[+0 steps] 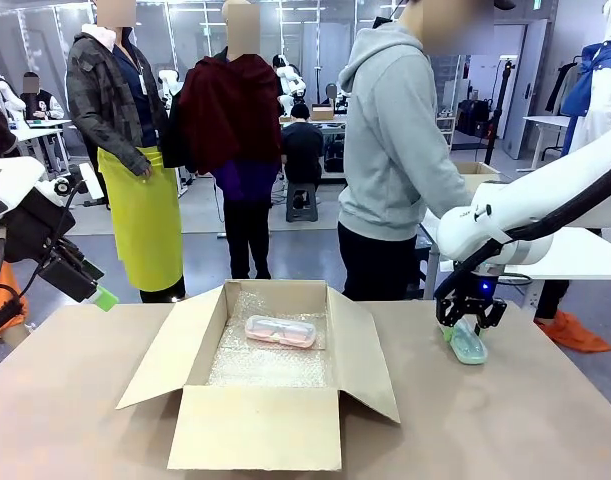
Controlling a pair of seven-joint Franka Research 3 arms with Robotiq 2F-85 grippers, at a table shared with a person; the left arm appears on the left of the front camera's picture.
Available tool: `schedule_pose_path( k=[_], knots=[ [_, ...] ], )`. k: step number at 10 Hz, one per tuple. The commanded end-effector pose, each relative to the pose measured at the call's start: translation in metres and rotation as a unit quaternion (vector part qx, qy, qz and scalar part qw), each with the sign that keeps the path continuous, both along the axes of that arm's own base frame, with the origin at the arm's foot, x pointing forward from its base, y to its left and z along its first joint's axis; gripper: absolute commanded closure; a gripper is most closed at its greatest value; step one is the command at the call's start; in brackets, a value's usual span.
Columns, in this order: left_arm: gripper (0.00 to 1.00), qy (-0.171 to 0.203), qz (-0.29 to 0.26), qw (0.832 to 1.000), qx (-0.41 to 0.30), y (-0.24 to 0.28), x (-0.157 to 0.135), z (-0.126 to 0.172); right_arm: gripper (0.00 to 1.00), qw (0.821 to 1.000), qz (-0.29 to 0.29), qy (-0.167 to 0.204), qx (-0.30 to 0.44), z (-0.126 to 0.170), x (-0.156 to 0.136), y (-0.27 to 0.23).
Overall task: Pack the glasses set securely to prepare it for shipping.
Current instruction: Put the Glasses case from the right side of the table into the Package Box.
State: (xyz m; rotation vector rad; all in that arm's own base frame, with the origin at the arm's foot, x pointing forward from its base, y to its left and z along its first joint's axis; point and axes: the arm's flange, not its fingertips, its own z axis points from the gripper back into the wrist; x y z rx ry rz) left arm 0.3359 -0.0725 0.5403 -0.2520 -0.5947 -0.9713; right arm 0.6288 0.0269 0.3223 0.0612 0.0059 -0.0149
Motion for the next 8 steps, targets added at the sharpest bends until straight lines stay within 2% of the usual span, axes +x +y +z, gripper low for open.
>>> schedule_pose_path(
  k=[1,5,7,8],
  knots=[
    [0.00,0.002,0.000,1.000,-0.008,0.000,-0.002,0.001,0.71,1.000,-0.003,-0.012,-0.009,0.015,-0.003,0.006],
    [0.00,0.002,0.000,1.000,-0.008,0.000,-0.002,0.001,0.71,0.998,0.038,-0.056,0.009,0.076,-0.012,0.006],
    [0.00,0.002,0.000,1.000,-0.008,0.000,-0.002,0.001,0.71,0.996,0.058,-0.061,0.007,0.088,-0.012,0.010],
    [0.00,0.002,0.000,1.000,-0.008,0.000,-0.002,0.001,0.71,0.994,0.087,-0.063,0.022,0.096,-0.017,0.018]
  ],
)
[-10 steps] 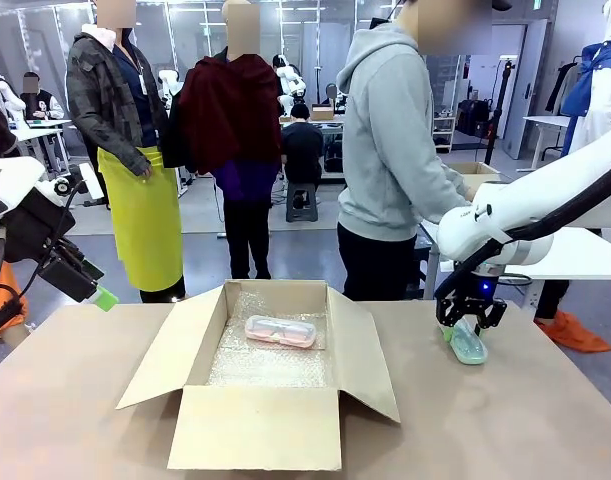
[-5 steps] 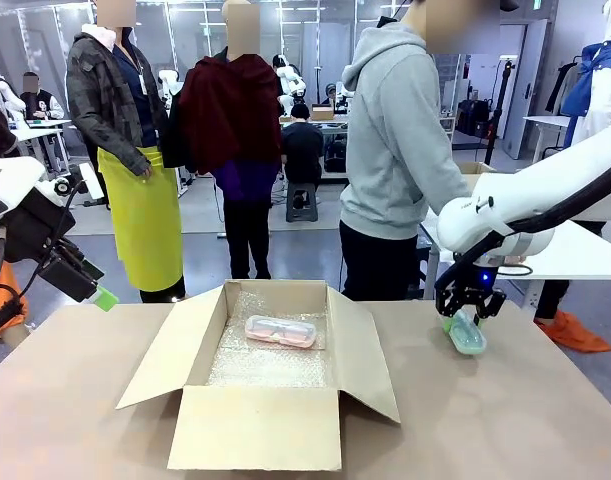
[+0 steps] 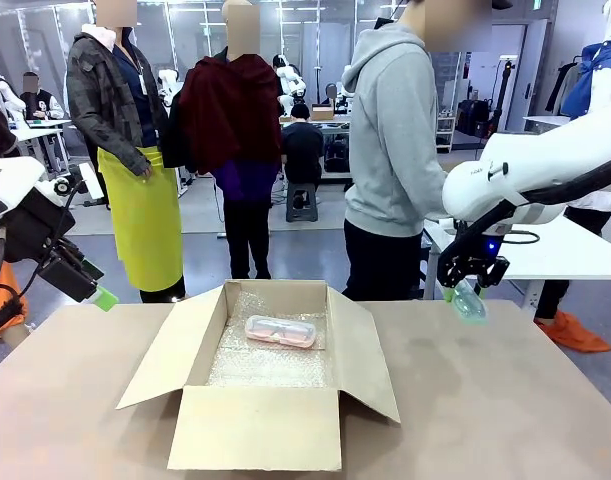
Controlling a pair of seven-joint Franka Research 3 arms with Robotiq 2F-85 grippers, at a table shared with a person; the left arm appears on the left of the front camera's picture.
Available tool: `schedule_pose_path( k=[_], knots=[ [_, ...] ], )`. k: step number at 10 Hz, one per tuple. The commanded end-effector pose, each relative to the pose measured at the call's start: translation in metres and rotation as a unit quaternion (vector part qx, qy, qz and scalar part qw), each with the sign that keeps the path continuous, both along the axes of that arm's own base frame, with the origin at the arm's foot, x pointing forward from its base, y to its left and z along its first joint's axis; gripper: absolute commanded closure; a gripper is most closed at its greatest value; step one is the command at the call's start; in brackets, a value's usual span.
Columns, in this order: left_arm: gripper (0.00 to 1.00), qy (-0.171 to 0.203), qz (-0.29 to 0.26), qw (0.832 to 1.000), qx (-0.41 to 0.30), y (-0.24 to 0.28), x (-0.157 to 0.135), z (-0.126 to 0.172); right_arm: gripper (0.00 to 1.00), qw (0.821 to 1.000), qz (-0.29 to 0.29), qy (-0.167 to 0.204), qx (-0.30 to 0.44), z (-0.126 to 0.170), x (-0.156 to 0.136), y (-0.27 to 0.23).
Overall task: Pack the glasses set securely to prepare it for shipping.
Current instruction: Put the Glasses case from the right side of the table into the Package Box.
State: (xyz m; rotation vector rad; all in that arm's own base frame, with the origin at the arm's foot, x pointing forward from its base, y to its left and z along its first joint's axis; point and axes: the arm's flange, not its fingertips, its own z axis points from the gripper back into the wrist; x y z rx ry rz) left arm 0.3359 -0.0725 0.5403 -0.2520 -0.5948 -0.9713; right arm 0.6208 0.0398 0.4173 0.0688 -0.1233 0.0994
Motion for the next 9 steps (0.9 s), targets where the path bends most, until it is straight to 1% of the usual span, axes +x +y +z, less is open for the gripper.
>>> schedule_pose_path(
  k=[1,3,4,5,7,8,9],
  knots=[
    [0.00,0.002,0.000,1.000,-0.008,0.000,-0.002,0.001,0.71,0.996,0.080,-0.008,0.023,0.011,-0.016,0.020],
    [0.00,0.002,0.000,1.000,-0.008,0.000,-0.002,0.001,0.71,0.984,0.175,-0.028,-0.004,0.044,-0.034,0.060],
    [0.00,0.002,0.000,1.000,-0.008,0.000,-0.002,0.001,0.71,0.972,0.233,-0.031,-0.010,0.065,-0.041,0.086],
    [0.00,0.002,0.000,1.000,-0.008,0.000,-0.002,0.001,0.71,0.957,0.288,-0.036,-0.011,0.079,-0.046,0.111],
    [0.00,0.002,0.000,1.000,-0.008,0.000,-0.002,0.001,0.71,0.922,0.383,-0.048,-0.034,0.102,-0.053,0.172],
    [0.00,0.002,0.000,1.000,-0.008,0.000,-0.002,0.001,0.71,0.899,0.433,-0.037,-0.054,0.110,-0.051,0.210],
    [0.00,0.002,0.000,1.000,-0.008,0.000,-0.002,0.001,0.71,0.871,0.486,-0.023,-0.068,0.114,-0.049,0.245]
  ],
)
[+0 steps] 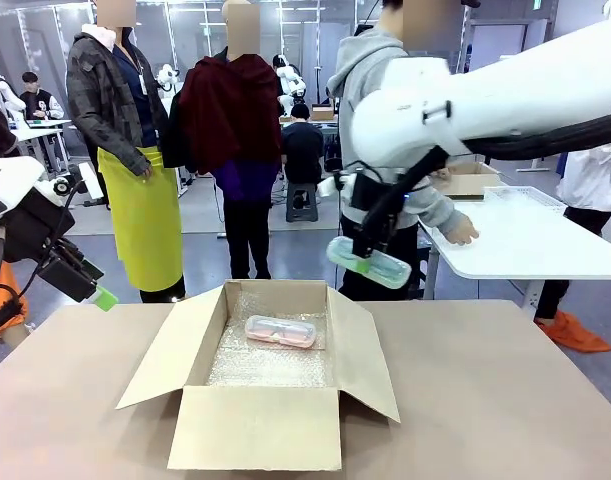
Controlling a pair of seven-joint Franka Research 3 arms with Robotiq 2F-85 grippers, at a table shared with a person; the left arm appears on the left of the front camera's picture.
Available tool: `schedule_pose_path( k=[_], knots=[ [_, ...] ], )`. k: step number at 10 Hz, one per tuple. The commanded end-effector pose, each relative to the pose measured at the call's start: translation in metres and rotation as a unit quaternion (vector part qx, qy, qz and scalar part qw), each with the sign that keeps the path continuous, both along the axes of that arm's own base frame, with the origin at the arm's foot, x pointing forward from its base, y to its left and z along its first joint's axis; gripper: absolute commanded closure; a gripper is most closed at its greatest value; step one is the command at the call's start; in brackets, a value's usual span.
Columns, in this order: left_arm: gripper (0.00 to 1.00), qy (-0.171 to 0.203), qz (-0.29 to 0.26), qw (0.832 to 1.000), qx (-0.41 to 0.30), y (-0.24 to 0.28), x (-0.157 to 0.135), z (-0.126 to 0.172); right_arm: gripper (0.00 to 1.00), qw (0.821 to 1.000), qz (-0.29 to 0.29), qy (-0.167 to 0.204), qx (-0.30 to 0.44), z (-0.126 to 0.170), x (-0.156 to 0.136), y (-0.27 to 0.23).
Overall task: Pack the glasses set securely to prepare it for shipping.
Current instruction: Put the Glasses case from the right side of the table into the Package Box.
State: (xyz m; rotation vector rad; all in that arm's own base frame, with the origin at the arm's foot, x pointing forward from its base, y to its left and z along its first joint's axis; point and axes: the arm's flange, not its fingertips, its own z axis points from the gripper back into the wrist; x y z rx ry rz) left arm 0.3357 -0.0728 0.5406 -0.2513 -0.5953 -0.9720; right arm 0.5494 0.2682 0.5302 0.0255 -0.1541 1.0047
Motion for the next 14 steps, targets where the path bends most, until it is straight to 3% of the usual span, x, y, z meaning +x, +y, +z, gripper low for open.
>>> schedule_pose_path(
  k=[1,3,7,9,13,14],
  knots=[
    [0.00,0.003,0.000,1.000,-0.009,0.001,-0.002,0.001,0.71,0.993,0.106,0.002,-0.046,0.003,0.023,0.051],
    [0.00,0.003,0.000,1.000,-0.009,0.001,-0.002,0.001,0.71,0.980,0.189,0.014,-0.069,-0.009,0.015,0.113],
    [0.00,0.003,0.000,1.000,-0.009,0.001,-0.002,0.001,0.71,0.958,0.270,0.063,-0.074,-0.061,-0.015,0.170],
    [0.00,0.003,0.000,1.000,-0.009,0.001,-0.002,0.001,0.71,0.958,0.268,0.080,-0.059,-0.089,-0.024,0.176],
    [0.00,0.003,0.000,1.000,-0.009,0.001,-0.002,0.001,0.71,0.962,0.262,0.050,-0.060,-0.143,-0.028,0.181],
    [0.00,0.003,0.000,1.000,-0.009,0.001,-0.002,0.001,0.71,0.961,0.263,0.058,-0.056,-0.156,-0.024,0.182]
  ],
)
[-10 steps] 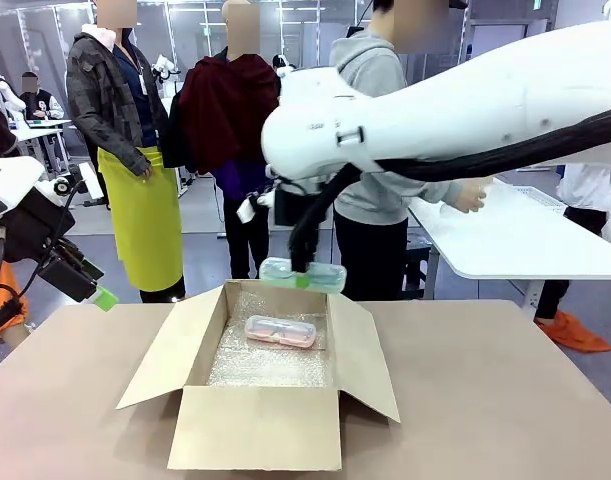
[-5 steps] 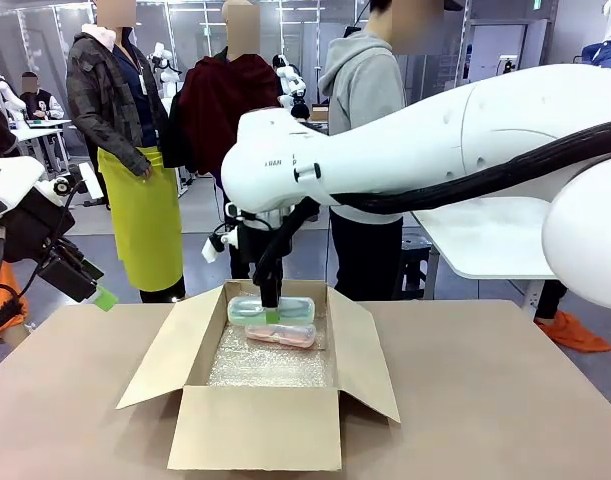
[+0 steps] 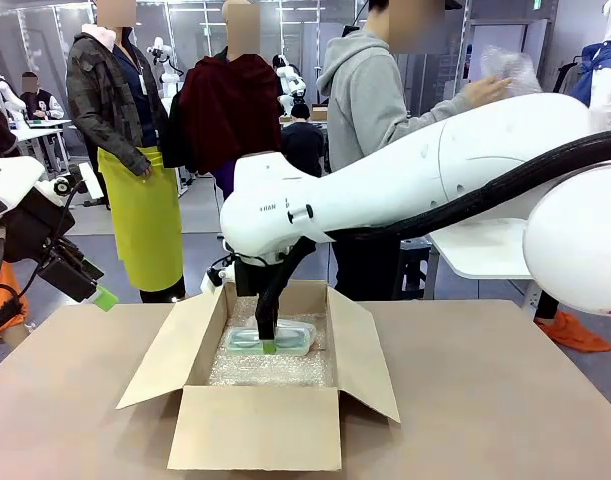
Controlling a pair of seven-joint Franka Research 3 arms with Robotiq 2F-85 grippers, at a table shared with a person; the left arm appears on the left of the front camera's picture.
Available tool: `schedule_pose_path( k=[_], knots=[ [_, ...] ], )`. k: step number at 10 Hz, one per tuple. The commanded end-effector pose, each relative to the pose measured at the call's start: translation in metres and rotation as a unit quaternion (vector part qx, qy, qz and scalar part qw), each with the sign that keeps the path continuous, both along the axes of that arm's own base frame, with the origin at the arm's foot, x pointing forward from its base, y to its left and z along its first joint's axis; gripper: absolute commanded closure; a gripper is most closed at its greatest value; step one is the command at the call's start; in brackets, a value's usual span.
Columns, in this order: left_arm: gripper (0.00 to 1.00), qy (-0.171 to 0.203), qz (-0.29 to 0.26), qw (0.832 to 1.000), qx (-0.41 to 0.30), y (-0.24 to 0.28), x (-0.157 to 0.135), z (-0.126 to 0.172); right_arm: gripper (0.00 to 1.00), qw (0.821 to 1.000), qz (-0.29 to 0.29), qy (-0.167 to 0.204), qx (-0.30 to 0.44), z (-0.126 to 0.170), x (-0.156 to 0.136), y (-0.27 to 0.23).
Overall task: Pack the glasses set securely to prepare it for shipping.
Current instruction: Put the Glasses case from the right side of the table into the Package Box.
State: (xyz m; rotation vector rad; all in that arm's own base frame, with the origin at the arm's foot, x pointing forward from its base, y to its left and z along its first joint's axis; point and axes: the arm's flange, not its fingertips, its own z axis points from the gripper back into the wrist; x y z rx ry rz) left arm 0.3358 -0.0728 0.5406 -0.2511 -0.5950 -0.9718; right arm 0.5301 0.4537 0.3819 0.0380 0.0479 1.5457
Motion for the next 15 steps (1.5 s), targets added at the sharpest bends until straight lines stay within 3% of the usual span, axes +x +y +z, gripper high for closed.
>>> schedule_pose_path(
  k=[1,5,6,7,8,12,15],
  knots=[
    [0.00,0.003,0.000,1.000,-0.009,0.001,-0.002,0.001,0.71,1.000,0.004,-0.014,0.004,-0.023,0.000,0.000],
    [0.00,0.003,0.000,1.000,-0.009,0.001,-0.002,0.001,0.71,1.000,0.001,-0.013,-0.009,-0.045,0.015,0.000],
    [0.00,0.003,0.000,1.000,-0.009,0.001,-0.002,0.001,0.27,1.000,-0.002,-0.010,-0.009,-0.045,0.016,-0.001],
    [0.00,0.003,0.000,1.000,-0.009,0.001,-0.002,0.001,0.09,1.000,-0.004,-0.009,-0.011,-0.042,0.017,-0.004],
    [0.00,0.003,0.000,1.000,-0.009,0.001,-0.002,0.001,0.00,1.000,-0.008,-0.011,-0.011,-0.039,0.017,-0.005],
    [0.00,0.003,0.000,1.000,-0.009,0.001,-0.002,0.001,0.00,0.999,-0.024,-0.020,0.005,-0.023,0.019,-0.008],
    [0.00,0.003,0.000,1.000,-0.009,0.001,-0.002,0.001,0.00,1.000,-0.004,-0.014,0.001,-0.032,0.024,-0.002]
  ],
)
